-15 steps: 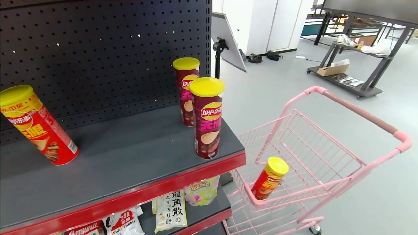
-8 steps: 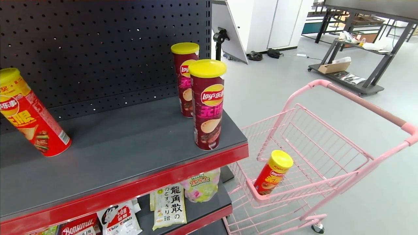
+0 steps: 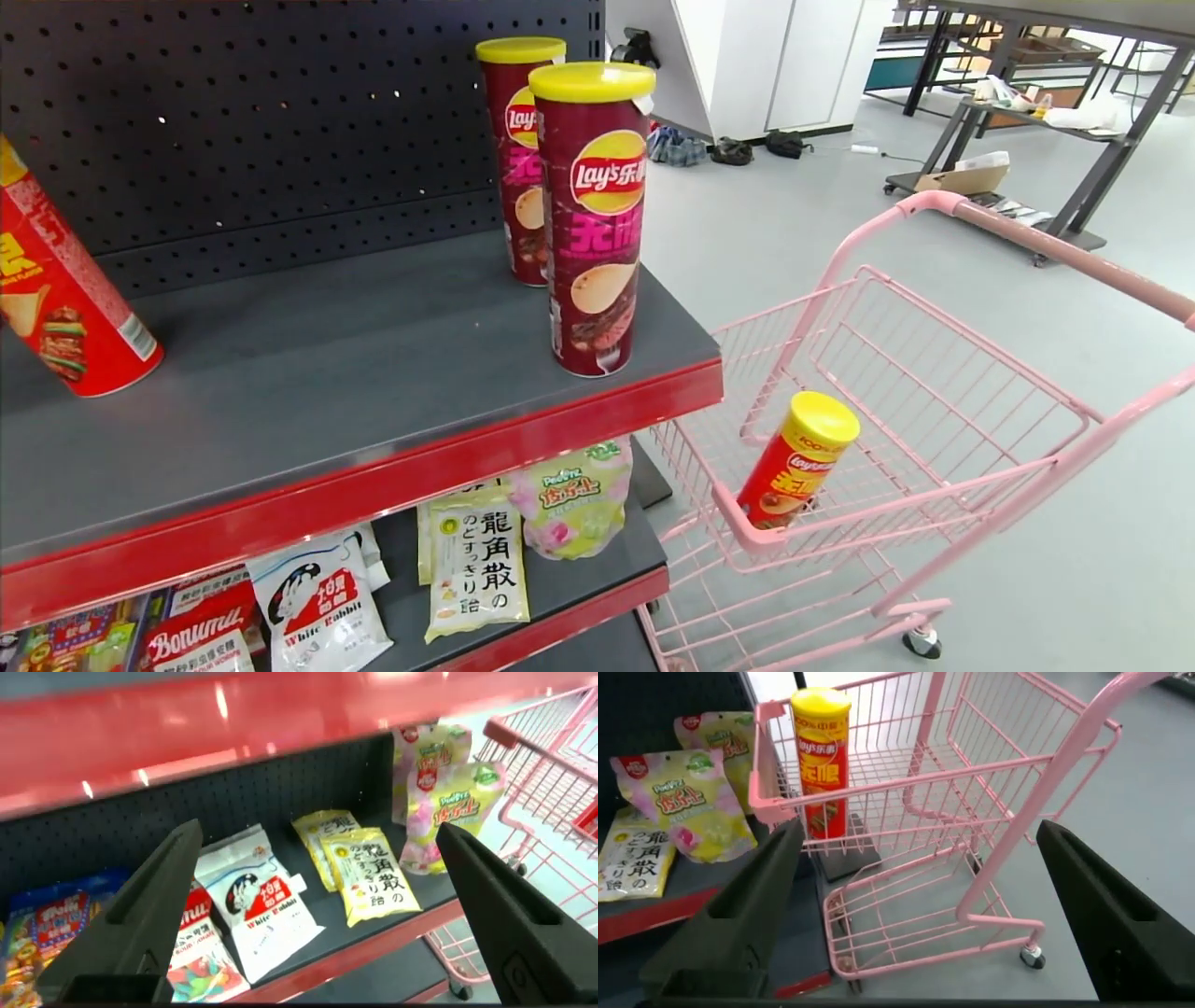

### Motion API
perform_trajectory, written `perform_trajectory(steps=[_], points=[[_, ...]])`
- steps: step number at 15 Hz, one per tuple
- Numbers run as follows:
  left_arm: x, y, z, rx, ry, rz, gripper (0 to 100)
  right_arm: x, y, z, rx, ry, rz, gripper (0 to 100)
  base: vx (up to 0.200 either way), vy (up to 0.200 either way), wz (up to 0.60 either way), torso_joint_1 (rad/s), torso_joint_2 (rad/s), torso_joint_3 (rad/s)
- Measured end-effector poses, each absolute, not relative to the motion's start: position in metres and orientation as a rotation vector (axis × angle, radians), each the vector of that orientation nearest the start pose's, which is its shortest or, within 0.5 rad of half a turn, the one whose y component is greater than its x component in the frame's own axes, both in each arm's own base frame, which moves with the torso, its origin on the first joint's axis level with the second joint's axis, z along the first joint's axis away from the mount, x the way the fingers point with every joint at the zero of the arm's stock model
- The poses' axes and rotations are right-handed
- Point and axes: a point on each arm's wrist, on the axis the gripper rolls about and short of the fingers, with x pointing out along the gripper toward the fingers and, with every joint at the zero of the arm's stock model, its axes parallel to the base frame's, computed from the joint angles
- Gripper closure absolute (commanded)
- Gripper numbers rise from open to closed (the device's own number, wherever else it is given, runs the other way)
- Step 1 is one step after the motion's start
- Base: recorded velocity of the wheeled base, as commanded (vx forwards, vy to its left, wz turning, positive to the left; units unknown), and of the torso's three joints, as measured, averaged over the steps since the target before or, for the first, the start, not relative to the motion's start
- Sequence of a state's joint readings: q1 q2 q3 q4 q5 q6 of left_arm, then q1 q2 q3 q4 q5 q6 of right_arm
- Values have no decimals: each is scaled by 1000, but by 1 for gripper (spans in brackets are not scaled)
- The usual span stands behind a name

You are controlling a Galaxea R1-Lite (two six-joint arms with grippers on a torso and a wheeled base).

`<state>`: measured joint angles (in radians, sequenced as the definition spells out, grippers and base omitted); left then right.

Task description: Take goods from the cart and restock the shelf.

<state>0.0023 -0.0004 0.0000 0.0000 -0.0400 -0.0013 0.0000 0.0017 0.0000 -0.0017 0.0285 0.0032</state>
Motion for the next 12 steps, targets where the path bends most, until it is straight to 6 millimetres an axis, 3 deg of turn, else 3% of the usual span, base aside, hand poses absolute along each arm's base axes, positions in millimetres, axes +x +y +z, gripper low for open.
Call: perform_trajectory(steps=[3, 7, 10, 12], points=[[-23, -1, 75, -1, 1, -37, 0, -23, 1, 76, 2, 2, 30, 0, 0, 0, 0, -136, 460, 321], [-23, -1, 75, -1, 0, -38, 0, -24, 1, 83, -2, -20, 36, 0, 0, 0, 0, -25, 86, 64], [-23, -1, 75, -1, 0, -38, 0, -24, 1, 136, 55, -58, 100, 0, 0, 0, 0, 0, 0, 0], [-23, -1, 75, -1, 0, -38, 0, -3, 2, 174, 74, 0, 170, 0, 0, 0, 0, 0, 0, 0]])
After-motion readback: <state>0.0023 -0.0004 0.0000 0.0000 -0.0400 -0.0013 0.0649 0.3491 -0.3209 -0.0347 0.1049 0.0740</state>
